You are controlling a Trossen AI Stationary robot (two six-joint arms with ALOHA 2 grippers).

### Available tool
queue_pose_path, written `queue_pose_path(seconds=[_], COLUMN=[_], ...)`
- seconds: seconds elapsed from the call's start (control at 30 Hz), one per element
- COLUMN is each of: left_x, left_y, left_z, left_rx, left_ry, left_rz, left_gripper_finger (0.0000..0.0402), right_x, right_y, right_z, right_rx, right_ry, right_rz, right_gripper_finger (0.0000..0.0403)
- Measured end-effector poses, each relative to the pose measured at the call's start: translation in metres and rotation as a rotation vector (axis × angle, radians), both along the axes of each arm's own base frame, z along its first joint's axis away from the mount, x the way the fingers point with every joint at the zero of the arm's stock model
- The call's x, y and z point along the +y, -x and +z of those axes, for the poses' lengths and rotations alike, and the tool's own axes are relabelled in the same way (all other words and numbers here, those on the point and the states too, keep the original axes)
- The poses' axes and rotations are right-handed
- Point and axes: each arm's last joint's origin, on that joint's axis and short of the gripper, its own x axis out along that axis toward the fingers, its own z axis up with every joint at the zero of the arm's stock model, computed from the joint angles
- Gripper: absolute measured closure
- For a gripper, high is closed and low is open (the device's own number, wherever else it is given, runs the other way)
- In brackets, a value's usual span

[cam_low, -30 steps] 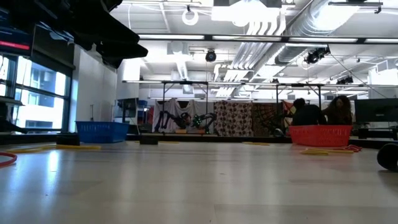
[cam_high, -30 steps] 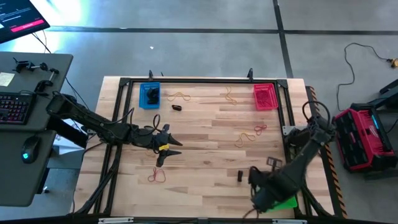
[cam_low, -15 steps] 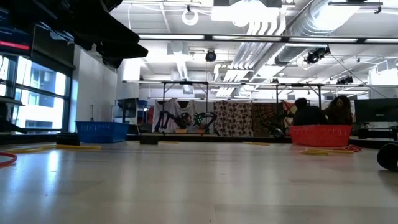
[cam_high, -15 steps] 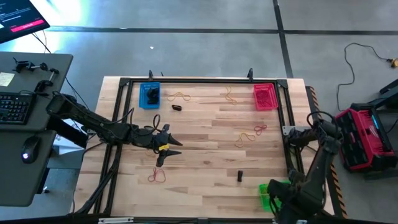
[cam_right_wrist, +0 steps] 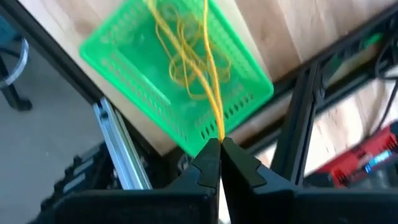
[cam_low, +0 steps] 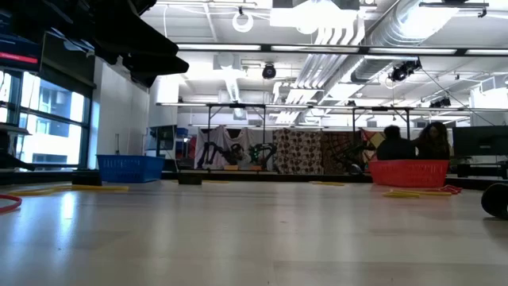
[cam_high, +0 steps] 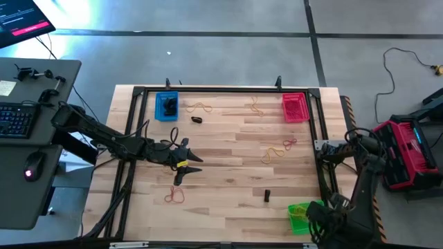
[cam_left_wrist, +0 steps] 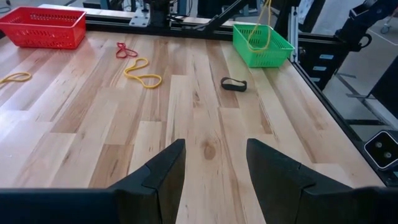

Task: Sort rubber bands into baskets
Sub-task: Put the yellow rubber band into the green bin

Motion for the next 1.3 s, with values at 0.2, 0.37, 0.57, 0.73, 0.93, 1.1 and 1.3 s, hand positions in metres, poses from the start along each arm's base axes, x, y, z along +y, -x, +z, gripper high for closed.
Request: queue_pose_path(seconds=[0.2, 0.37, 0.57, 0.73, 0.93, 1.1, 1.3], left_x=[0.0, 0.0, 0.0, 0.0, 0.0, 0.0, 0.0], left_y=[0.0, 0.0, 0.0, 0.0, 0.0, 0.0, 0.0], left_z=[0.0, 0.0, 0.0, 0.0, 0.0, 0.0, 0.0], left_rx=[0.001, 0.001, 0.001, 0.001, 0.002, 0.001, 0.001], left_ry=[0.008, 0.008, 0.009, 0.009, 0.009, 0.009, 0.009], left_rz=[0.003, 0.003, 0.003, 0.003, 0.003, 0.003, 0.003], left_gripper_finger=[0.0238, 0.0238, 0.0238, 0.0238, 0.0238, 0.0238, 0.0238], right_x=[-0.003, -0.009, -0.02, -0.033, -0.046, -0.043, -0.036], right_y=[-0.007, -0.02, -0.04, -0.059, -0.069, -0.044, -0.004], right_z=[0.0, 0.001, 0.003, 0.003, 0.01, 0.024, 0.041], right_rx=[-0.171, -0.362, -0.466, -0.488, -0.489, -0.354, -0.237], right_ry=[0.076, 0.17, 0.25, 0.289, 0.28, 0.11, -0.053], right_rz=[0.024, 0.054, 0.073, 0.029, -0.023, -0.007, -0.039], right_gripper_finger=[0.0403, 0.0403, 0.0403, 0.0403, 0.0403, 0.0403, 0.0403])
